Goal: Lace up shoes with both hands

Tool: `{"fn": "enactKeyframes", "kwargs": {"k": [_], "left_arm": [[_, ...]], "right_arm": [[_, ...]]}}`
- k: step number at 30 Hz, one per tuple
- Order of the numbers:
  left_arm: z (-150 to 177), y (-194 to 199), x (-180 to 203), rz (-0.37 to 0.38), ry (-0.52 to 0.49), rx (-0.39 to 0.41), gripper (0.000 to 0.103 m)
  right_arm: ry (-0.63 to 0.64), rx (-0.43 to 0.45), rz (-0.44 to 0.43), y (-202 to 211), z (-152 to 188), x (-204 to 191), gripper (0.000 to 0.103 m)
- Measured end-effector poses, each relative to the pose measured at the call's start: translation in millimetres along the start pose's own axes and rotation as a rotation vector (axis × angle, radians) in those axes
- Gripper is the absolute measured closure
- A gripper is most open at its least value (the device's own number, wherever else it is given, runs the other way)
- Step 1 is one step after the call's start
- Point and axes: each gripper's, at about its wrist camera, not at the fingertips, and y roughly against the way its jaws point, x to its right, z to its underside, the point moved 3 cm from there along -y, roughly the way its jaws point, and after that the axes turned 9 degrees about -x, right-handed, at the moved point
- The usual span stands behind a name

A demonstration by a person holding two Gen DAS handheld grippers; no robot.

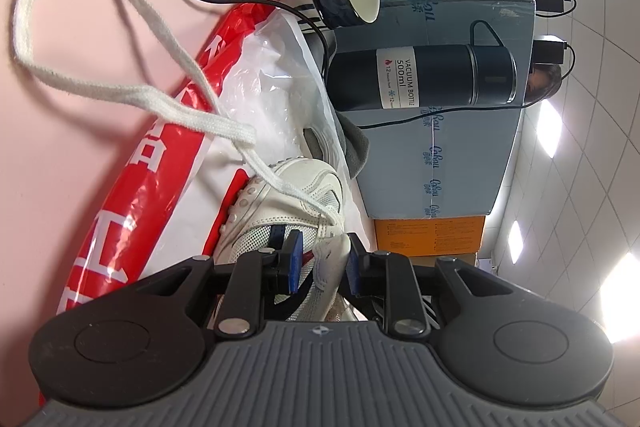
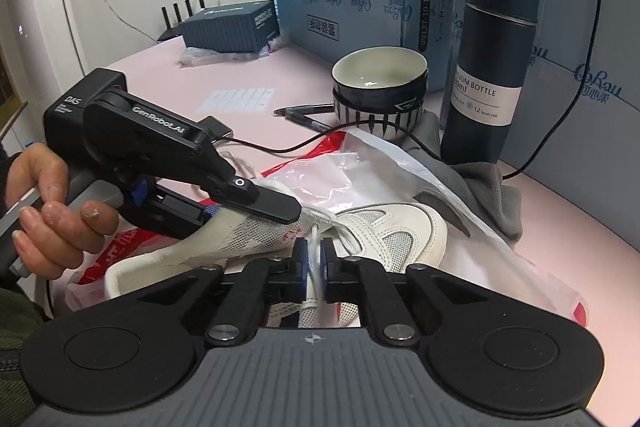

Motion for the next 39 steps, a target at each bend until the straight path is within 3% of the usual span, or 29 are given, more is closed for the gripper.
{"fn": "enactKeyframes", "kwargs": {"k": [7, 10, 11, 14, 17, 20, 23, 27, 32, 35, 39], "left_arm": [[1, 0, -1, 0.005, 0.005, 0.003, 0.083], [1, 1, 0, 0.005, 0.002, 0.001, 0.083], [1, 1, 0, 0.004, 0.001, 0.000, 0.083], [1, 1, 0, 0.008, 0.001, -0.001, 0.082], [1, 3, 2, 0.038, -0.001, 0.004, 0.070], [-2, 10, 15, 0.007, -0.082, -0.011, 0.058], [0, 17, 29, -0.033, -0.195, -0.006, 0.055], [7, 21, 50, -0.139, -0.382, 0.024, 0.056], [19, 4, 60, -0.242, -0.551, -0.045, 0.058], [23, -5, 57, -0.254, -0.573, -0.070, 0.058], [23, -8, 59, -0.265, -0.590, -0.027, 0.058]], "right_arm": [[-0.020, 0.030, 0.000, -7, -6, -1, 0.100], [-0.041, 0.092, -0.004, -4, -10, 1, 0.099], [-0.054, 0.110, -0.013, -1, -10, 3, 0.097], [-0.062, 0.104, -0.002, 11, -4, 6, 0.073], [-0.070, 0.097, 0.009, 23, 2, 9, 0.069], [-0.078, 0.091, 0.021, 35, 7, 13, 0.053], [-0.088, 0.082, 0.025, 46, 14, 15, 0.049], [-0.150, 0.044, -0.047, 51, 31, 3, 0.044], [-0.251, -0.056, -0.085, 29, 42, -7, 0.046], [-0.305, -0.033, -0.070, 17, 43, -4, 0.055], [-0.313, -0.021, -0.036, 9, 38, -4, 0.055]]}}
